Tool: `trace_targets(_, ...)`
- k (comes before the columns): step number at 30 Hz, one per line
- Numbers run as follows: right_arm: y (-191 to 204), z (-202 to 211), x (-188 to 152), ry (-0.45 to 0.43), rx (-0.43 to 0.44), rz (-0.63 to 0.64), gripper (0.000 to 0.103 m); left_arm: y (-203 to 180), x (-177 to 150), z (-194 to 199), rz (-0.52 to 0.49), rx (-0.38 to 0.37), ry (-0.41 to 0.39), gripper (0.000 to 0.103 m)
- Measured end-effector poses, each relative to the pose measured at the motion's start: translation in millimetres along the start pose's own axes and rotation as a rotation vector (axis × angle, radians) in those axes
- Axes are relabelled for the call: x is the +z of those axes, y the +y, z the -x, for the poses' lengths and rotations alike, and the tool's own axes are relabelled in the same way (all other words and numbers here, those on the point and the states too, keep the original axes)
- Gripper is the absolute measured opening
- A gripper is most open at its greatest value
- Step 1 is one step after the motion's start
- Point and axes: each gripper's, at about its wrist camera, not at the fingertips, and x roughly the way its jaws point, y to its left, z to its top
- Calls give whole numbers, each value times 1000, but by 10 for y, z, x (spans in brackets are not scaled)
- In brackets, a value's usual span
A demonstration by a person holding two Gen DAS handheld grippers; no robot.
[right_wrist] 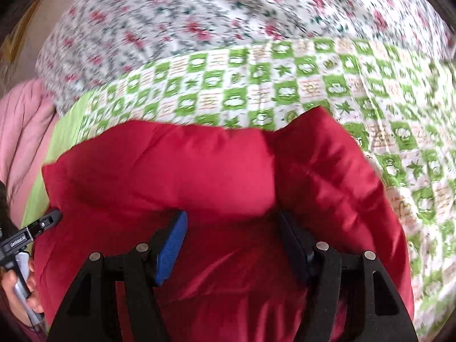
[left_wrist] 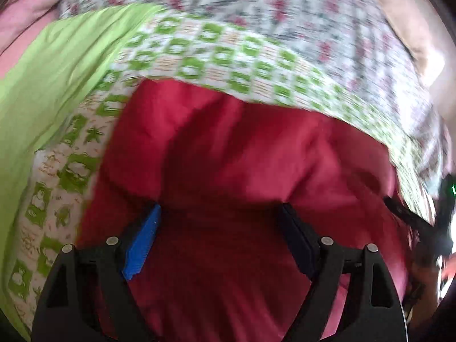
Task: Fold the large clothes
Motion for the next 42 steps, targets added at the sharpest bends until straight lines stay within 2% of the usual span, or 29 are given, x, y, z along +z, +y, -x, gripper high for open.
trace_targets(4, -281, -170, 99, -11, 29, -112, 66, 263, 192, -257, 139, -1, 28, 84)
trace_targets(6, -386, -226, 125, -12, 48, -171, 66, 325, 243, -340, 168, 32, 33, 86)
trace_targets(12, -414, -226, 117, -18, 49, -192, 66, 358, 245, -339, 174, 74, 24, 88)
trace_targets(15, -427, -230, 126, -14, 54, -191, 65, 344, 227, -118, 171, 38, -7, 86)
trace_targets(19, -426, -205, 146, -15, 56, -200, 65, 206, 13, 462, 102, -33, -75, 86)
trace_targets(25, -405, 173, 97, -72, 47, -192, 68, -48, -409, 1051, 1, -123, -120, 86)
trace_targets(28, -385, 325, 72, -88, 34, -163, 68, -187, -617, 1152, -41, -164, -104, 86)
trace_targets(30, -361, 407, 58, -92, 34, -145, 68, -272, -721, 1186, -64, -165, -94, 86)
trace_targets(35, -208, 753, -83, -126, 86, -97, 68, -434, -975, 1220, -125, -180, -74, 86)
trace_targets(42, 113, 1203, -746, -101, 146, 19, 68, -478, -1185, 1123, -177, -147, -51, 86)
